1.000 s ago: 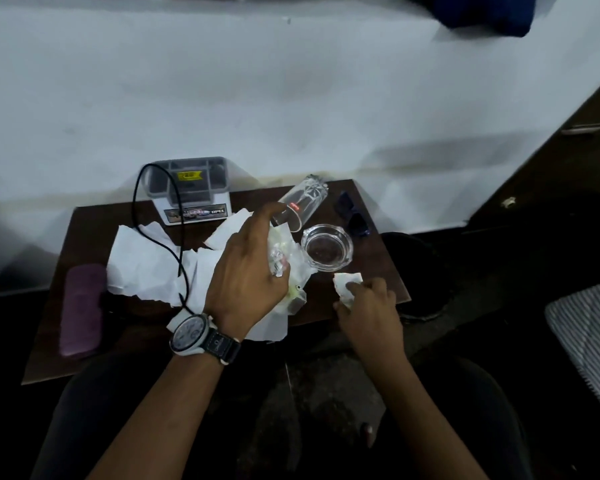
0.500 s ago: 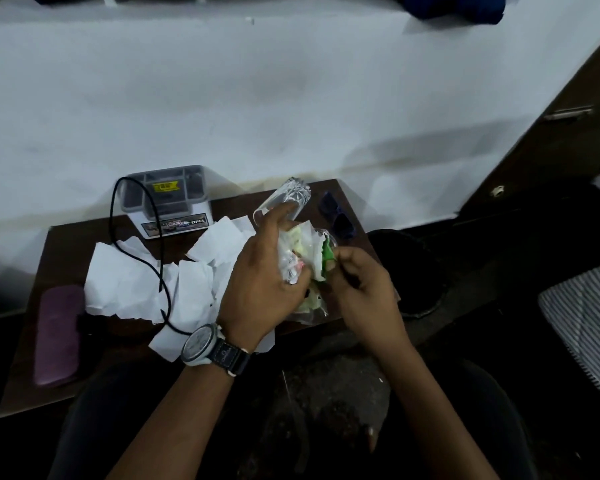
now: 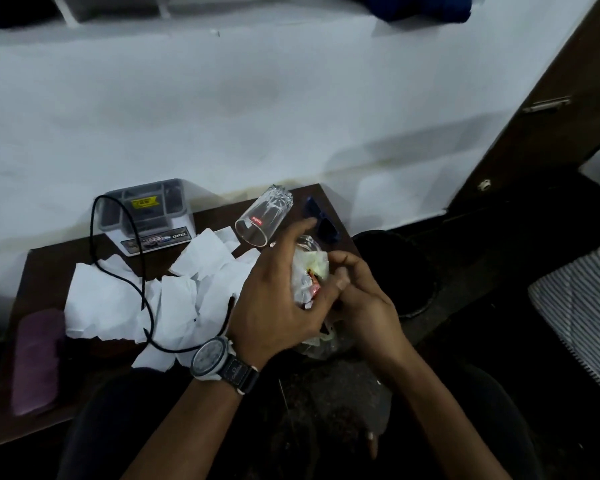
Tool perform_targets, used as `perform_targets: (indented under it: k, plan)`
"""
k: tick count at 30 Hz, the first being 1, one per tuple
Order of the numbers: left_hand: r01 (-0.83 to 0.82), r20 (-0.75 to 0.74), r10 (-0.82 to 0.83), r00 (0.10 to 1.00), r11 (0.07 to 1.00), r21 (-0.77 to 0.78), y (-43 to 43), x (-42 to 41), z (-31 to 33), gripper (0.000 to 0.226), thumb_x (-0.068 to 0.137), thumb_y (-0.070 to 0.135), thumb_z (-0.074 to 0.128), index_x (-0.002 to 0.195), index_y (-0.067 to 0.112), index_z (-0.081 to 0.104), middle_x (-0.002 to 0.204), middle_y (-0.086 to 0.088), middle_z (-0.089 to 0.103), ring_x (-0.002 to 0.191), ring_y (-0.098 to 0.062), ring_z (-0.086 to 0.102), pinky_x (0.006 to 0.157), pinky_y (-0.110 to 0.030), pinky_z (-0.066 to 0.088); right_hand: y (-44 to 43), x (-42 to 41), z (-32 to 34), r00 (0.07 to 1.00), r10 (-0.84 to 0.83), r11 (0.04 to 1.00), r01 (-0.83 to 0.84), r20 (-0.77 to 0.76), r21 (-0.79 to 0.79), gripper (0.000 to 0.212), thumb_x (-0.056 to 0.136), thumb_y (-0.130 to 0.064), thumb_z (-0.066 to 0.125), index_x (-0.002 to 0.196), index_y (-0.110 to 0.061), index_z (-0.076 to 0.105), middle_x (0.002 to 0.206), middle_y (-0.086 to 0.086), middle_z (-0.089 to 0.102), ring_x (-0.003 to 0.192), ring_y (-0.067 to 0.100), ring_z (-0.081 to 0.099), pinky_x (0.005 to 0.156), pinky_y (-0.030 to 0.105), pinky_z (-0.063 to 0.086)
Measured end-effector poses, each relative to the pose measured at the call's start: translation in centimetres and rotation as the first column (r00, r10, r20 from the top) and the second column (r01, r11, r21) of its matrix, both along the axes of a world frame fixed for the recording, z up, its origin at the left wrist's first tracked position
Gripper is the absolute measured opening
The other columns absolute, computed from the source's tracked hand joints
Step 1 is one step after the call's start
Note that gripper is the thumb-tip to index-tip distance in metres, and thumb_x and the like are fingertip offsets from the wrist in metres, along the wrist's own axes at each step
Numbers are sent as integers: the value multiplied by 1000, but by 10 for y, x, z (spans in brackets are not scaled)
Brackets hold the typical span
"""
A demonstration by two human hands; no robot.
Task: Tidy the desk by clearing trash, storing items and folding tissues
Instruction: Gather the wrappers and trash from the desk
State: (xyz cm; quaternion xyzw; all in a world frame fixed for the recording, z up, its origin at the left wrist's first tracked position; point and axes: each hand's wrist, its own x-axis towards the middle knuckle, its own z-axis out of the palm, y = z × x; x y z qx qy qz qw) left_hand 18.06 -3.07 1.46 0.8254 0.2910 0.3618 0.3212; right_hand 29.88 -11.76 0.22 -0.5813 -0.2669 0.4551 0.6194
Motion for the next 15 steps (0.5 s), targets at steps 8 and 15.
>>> perform_targets:
  k: [8,15]
  plan:
    - [90,46,-81,996,966,-243,-28,47,-7,92,85,89,14,160,35,14,147,8,44,135,-14,45,116,-46,35,-18,11,2,993,23,1000,-22,113,-10,51,97,-54,48,143,-32,47,134,-9,64,123,1,61,106,30,51]
    - [300,322,-131,938,770,-563,-35,89,-22,77,80,93,32,147,63,11,152,4,42,144,-28,46,116,-56,38,-24,55,-5,928,-220,976,207,301,75,36,100,-28,58,134,-17,54,115,-4,72,105,3,70,87,21,55]
